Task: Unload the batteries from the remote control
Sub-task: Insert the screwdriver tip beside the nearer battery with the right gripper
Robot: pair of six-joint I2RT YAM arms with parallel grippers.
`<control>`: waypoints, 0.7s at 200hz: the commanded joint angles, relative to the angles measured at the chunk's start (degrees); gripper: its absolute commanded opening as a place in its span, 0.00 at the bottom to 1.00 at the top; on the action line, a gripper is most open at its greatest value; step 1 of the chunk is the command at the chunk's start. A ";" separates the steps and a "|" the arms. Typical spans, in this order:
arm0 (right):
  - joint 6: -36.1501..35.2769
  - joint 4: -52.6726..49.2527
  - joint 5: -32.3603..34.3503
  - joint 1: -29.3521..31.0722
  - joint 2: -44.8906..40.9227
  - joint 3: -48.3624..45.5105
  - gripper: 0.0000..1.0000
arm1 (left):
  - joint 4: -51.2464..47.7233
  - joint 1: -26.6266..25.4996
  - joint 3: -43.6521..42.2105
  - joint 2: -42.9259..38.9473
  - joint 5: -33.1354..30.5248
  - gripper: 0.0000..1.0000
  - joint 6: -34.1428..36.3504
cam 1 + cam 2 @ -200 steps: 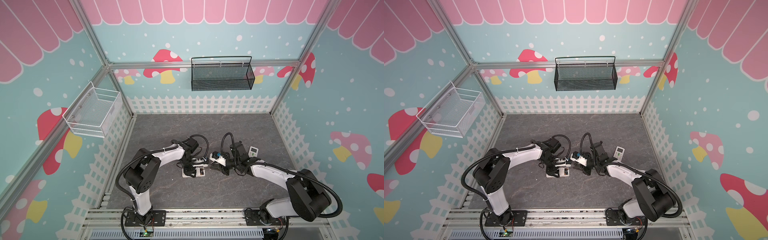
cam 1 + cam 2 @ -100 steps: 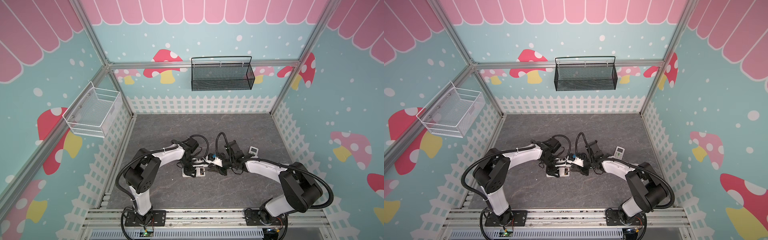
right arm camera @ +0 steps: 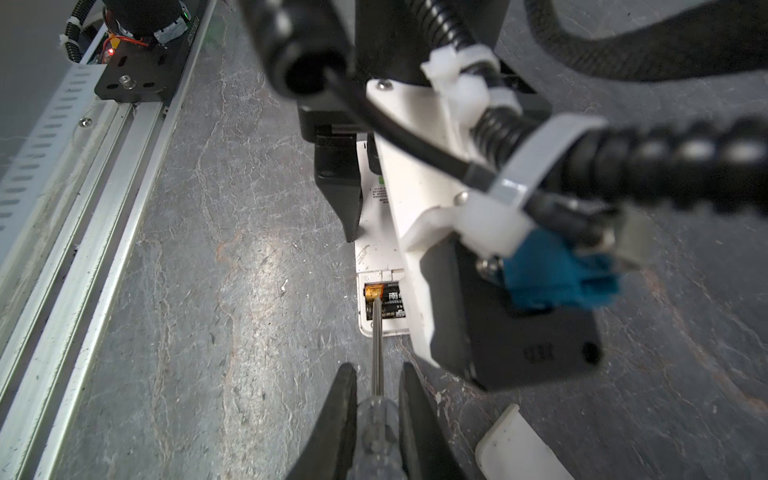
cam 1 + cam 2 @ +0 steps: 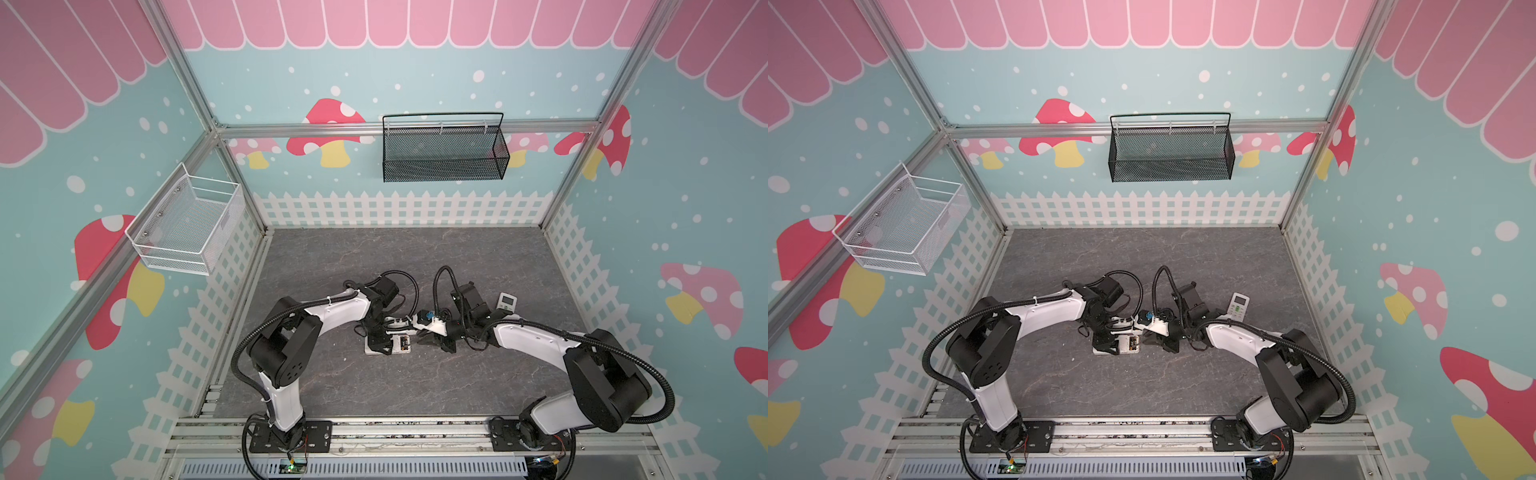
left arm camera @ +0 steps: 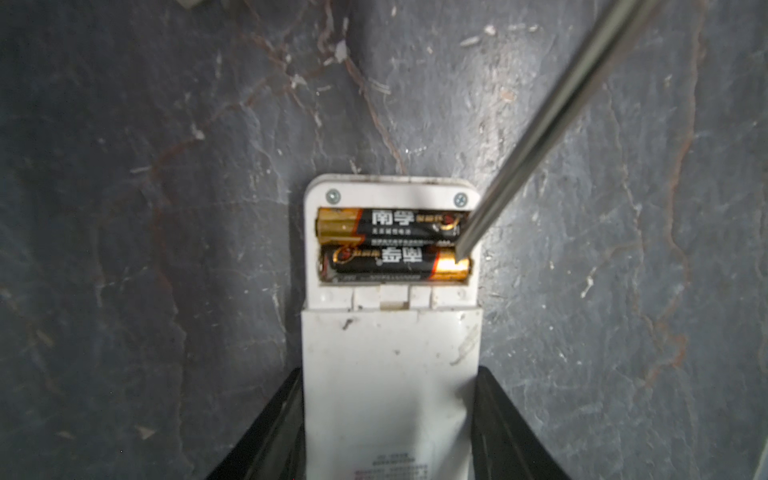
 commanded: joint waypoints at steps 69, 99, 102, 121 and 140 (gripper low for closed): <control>-2.81 -0.61 -1.66 1.81 0.75 0.85 0.00 | 1.38 -1.10 -1.49 1.34 -1.35 0.54 1.65; -2.93 -1.12 -0.96 2.33 1.32 1.20 0.00 | 1.38 -1.19 -1.62 1.25 -1.61 0.54 1.66; -2.91 -1.07 -0.90 2.33 1.39 1.20 0.00 | 1.40 -1.19 -1.64 1.25 -1.61 0.54 1.66; -3.33 -1.64 -0.95 2.59 1.78 1.55 0.00 | 1.39 -1.30 -1.71 1.16 -1.83 0.54 1.60; -3.28 -2.05 -0.60 2.68 2.16 1.80 0.00 | 1.40 -1.36 -1.72 1.14 -1.88 0.54 1.66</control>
